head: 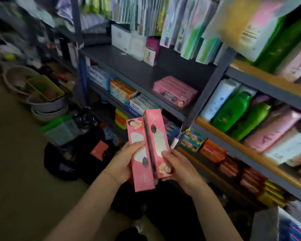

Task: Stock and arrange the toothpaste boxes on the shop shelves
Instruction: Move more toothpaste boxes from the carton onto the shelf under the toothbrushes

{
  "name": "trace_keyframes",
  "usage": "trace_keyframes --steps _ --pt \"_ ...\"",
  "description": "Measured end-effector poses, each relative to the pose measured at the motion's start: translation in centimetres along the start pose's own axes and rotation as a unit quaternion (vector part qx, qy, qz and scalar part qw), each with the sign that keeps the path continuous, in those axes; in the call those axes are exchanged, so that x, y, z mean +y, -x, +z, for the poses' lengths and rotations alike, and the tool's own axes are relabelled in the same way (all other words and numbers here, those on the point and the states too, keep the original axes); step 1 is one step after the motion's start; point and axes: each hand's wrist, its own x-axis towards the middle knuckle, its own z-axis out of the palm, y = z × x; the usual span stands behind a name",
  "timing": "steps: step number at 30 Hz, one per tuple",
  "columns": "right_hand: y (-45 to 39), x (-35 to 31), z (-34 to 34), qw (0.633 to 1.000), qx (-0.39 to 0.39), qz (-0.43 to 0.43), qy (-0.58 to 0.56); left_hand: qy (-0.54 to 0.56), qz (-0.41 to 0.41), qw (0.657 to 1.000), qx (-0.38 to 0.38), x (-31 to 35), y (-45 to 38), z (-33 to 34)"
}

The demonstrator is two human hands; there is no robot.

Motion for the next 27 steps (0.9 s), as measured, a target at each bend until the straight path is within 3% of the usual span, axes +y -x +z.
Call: trace_keyframes --steps 4,8,14,18,23,27 --pt "-7.1 -2.4 0.9 0.994 -0.001 -0.049 0.1 -0.038 0.042 0.998 0.013 3.5 -5.2 -0.6" --pt "-13.8 -6.3 2.0 0.989 -0.061 -0.117 0.068 -0.082 0.052 0.995 0.022 8.2 -10.5 0.0" --pt "-21.7 -12.2 -0.4 0.985 0.014 -0.125 0.12 -0.104 0.078 0.991 0.03 13.2 -18.8 1.5" --pt "-24.4 -15.4 -3.1 0.964 0.113 -0.142 0.196 -0.09 0.067 0.991 0.073 14.5 -23.6 2.4" --pt "-26.9 -17.9 -5.5 0.828 0.286 -0.121 0.467 -0.13 0.059 0.989 0.028 16.7 -28.7 3.9" --pt "-30.0 -18.8 -6.4 0.716 0.346 -0.074 0.602 -0.144 0.024 0.989 -0.029 19.2 -31.4 4.4"
